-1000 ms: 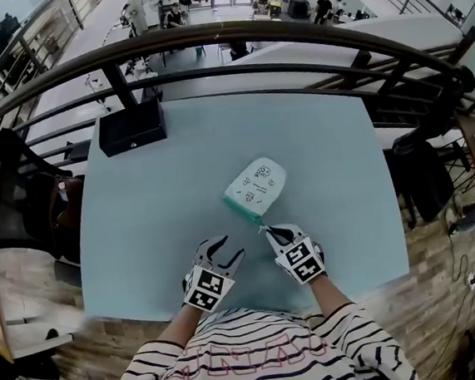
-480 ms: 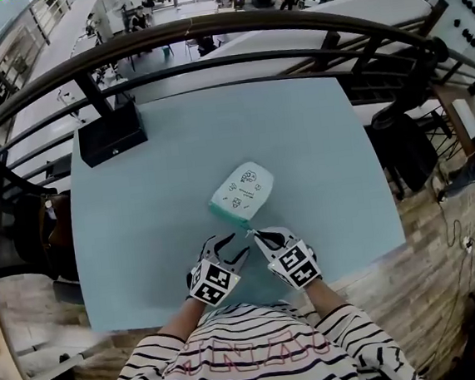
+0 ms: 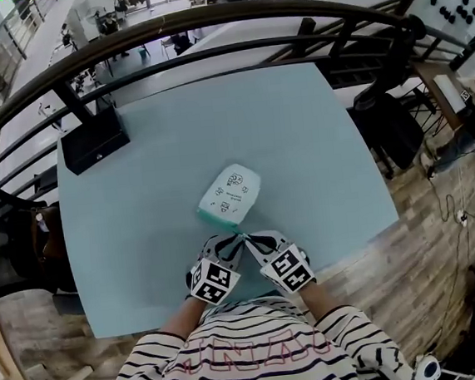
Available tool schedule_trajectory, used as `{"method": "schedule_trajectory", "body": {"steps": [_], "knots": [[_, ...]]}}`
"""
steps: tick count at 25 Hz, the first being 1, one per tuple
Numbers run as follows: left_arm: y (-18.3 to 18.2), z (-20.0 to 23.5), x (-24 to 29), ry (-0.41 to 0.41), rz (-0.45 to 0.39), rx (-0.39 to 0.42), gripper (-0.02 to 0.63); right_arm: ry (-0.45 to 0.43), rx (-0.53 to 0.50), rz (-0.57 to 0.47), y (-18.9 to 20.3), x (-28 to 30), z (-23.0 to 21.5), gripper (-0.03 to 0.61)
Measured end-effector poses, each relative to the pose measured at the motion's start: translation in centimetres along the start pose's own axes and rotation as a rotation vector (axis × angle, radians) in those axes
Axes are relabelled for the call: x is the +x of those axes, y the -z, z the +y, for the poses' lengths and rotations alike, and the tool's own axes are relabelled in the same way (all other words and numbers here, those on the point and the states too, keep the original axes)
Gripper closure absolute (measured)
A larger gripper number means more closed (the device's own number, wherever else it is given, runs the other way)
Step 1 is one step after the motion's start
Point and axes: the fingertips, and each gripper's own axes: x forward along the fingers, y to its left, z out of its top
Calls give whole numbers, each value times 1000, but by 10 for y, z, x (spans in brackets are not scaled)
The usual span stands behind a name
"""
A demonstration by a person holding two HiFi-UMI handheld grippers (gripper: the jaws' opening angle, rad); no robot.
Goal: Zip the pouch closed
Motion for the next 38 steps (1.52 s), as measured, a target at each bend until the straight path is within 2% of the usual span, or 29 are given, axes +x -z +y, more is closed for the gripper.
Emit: {"method": "schedule_trajectory", "body": {"steps": [3,8,13,23,30,38], "knots": [[0,-5,1,-8,8,-6,564,0,12,0,4,-8,1,543],[1,-7,-2,1,16,-45,582,3,14,11,5,-13,5,543],[0,-5,-1,-2,4,-173,586,22,-1,21,1,-16,5,545],[-1,8,-1,-36,12,-253,587,36,21,18,-3,-25,-4,545],[12,39,-1,-125,38,-327,588,50,28,9,0,-30,-16,546],[26,68,-4,-199,76,-338,587,55,42,10,4,-35,-21,546]]}}
